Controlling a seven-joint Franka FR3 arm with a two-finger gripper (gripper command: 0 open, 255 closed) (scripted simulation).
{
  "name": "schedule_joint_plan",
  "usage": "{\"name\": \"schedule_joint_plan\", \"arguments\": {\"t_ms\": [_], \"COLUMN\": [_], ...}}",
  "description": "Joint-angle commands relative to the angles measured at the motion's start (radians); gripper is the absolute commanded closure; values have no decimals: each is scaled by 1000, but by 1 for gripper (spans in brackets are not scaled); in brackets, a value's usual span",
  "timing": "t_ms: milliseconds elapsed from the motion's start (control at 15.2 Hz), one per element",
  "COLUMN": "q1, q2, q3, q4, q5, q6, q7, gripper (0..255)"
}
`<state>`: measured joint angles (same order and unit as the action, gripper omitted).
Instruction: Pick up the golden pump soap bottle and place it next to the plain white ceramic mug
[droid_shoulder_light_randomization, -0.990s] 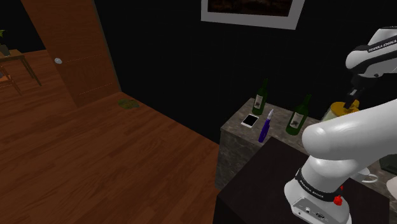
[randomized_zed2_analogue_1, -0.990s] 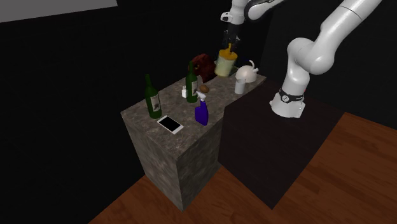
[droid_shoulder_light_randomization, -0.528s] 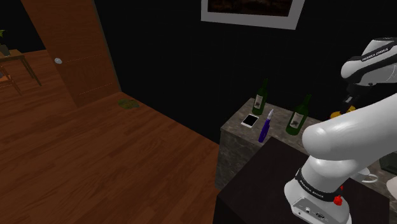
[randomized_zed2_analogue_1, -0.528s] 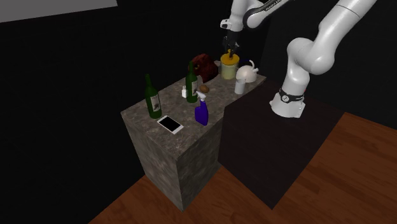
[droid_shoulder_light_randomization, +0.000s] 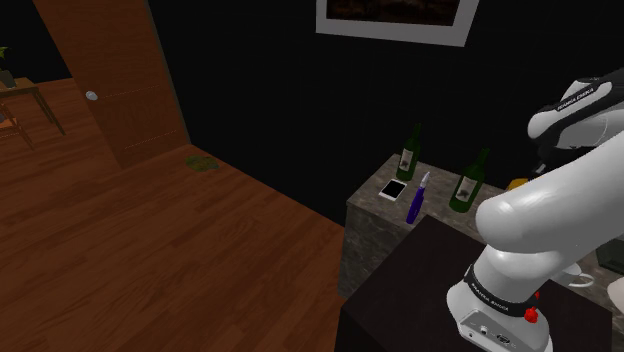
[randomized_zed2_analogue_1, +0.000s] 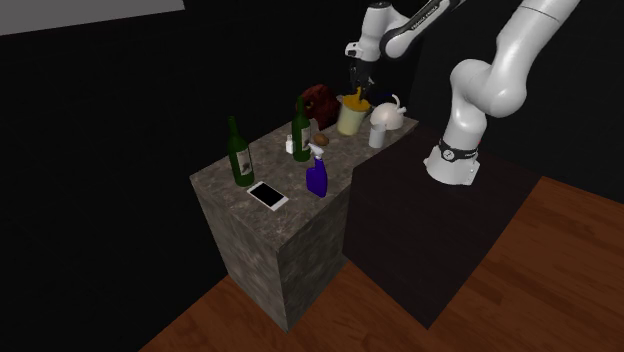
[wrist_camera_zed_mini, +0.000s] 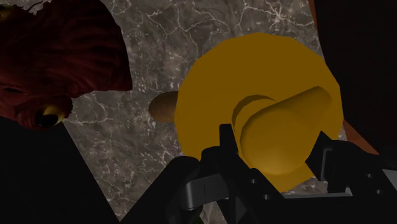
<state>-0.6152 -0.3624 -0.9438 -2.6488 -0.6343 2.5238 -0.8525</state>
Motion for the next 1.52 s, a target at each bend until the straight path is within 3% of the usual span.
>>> {"name": "schedule_joint_plan", "arguments": {"t_ms": [0,396,660,858,990,1056,1188,1452], "q1": [14,76,148,225,239,211,109,-92], "q2": [33,151,250,344,421,454,502,573], "q3": [-19,-97,-163,-212,-184,-132,3,246], "q4": [-10,-33,-48,-61,-68,-68,-63,-46], "q5": [6,61,161,339,559,668,821,1014], "q6": [42,175,273,351,397,415,443,495], "q7": [0,-33,-99,-222,-378,-456,-566,-709], "gripper": [255,255,255,255,255,255,255,255]}}
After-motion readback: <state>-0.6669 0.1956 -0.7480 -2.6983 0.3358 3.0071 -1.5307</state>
